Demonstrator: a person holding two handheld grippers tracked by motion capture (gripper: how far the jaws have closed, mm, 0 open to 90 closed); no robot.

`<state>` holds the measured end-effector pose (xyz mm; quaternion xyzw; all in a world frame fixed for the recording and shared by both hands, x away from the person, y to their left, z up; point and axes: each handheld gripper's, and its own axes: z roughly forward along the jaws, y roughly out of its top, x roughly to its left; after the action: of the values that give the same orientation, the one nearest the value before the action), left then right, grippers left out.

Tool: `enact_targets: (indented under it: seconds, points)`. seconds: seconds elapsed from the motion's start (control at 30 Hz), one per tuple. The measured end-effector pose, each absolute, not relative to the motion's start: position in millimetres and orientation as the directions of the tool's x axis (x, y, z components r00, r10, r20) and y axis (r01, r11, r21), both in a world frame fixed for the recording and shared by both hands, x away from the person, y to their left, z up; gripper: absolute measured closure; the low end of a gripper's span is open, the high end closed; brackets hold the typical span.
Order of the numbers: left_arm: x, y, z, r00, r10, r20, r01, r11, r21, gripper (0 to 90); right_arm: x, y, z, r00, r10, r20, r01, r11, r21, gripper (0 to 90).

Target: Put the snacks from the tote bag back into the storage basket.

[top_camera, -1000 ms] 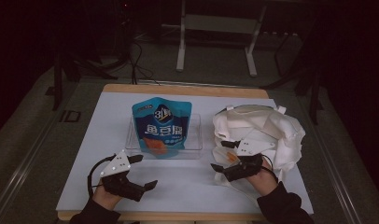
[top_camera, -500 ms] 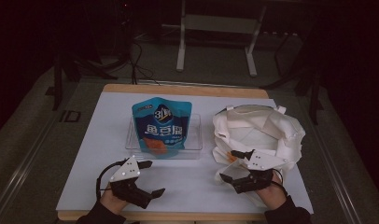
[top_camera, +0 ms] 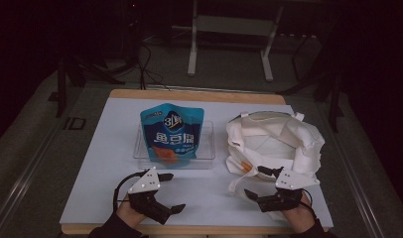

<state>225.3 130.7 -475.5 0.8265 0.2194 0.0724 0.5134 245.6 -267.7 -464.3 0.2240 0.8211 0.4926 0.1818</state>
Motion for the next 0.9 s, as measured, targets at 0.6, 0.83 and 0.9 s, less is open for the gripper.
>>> enact_targets:
  seconds: [0.6, 0.83, 0.9]
  points:
    - [229.4, 107.3, -483.0, 0.919, 0.384, -0.083, 0.258, -0.430, 0.865, 1.6, 237.2, -289.9, -471.5, -0.796, 0.600, -0.081, 0.202, 0.390, 0.898, 13.7]
    - [228.7, 111.4, -489.4, 0.922, 0.380, -0.071, 0.254, -0.455, 0.854, 1.6, 233.1, -299.9, -477.8, -0.751, 0.653, -0.098, 0.202, 0.369, 0.907, 12.8]
    - [228.5, 113.0, -490.6, 0.920, 0.386, -0.067, 0.255, -0.459, 0.851, 1.6, 232.1, -300.7, -479.2, -0.750, 0.654, -0.099, 0.197, 0.364, 0.910, 12.8]
